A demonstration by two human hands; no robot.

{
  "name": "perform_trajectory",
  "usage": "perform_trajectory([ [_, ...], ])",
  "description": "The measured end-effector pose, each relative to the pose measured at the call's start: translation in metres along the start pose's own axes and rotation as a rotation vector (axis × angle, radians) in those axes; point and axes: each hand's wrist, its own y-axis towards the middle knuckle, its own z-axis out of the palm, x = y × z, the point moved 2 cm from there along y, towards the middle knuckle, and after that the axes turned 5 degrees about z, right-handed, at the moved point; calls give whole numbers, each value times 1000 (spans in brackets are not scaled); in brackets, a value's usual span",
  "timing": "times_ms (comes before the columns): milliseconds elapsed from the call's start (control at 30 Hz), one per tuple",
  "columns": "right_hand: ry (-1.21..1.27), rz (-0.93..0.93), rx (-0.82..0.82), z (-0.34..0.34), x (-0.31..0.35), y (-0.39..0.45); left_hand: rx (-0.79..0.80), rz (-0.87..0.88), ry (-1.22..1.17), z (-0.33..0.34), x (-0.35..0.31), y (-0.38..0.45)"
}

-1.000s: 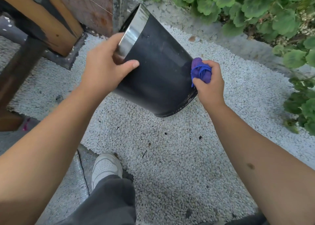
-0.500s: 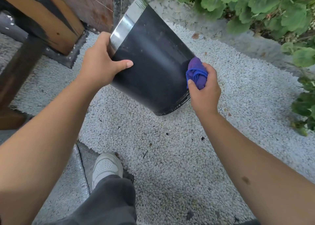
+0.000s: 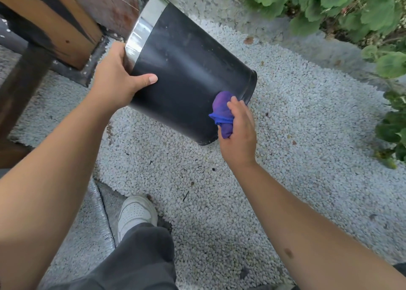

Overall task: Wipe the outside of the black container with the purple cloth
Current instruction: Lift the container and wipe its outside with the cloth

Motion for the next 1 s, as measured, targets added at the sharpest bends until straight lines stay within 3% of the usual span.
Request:
perform_trajectory([
  [367,-26,-97,124,7,-11,-29,14,14,26,-2,-3,3],
  [467,-71,-80,314,12,-17,-43,24,11,4,0,-8,3],
  [533,-73,16,508,17,-20,-58,22,10,17,0,-12,2],
  [667,-7,416,750,15,-22,-78,15,20,28,0,-15,0],
  [767,216,707,939,9,-9,-64,12,33,22,1,-16,-2],
  [867,641,886,1032,-5,11,-29,6,48,17,2,-18,-4],
  [933,877,882,1031,-18,21,-6,12,39,23,2,-19,-5],
  [1000,937,797,974,-31,28,14,20,39,27,3,-19,-5],
])
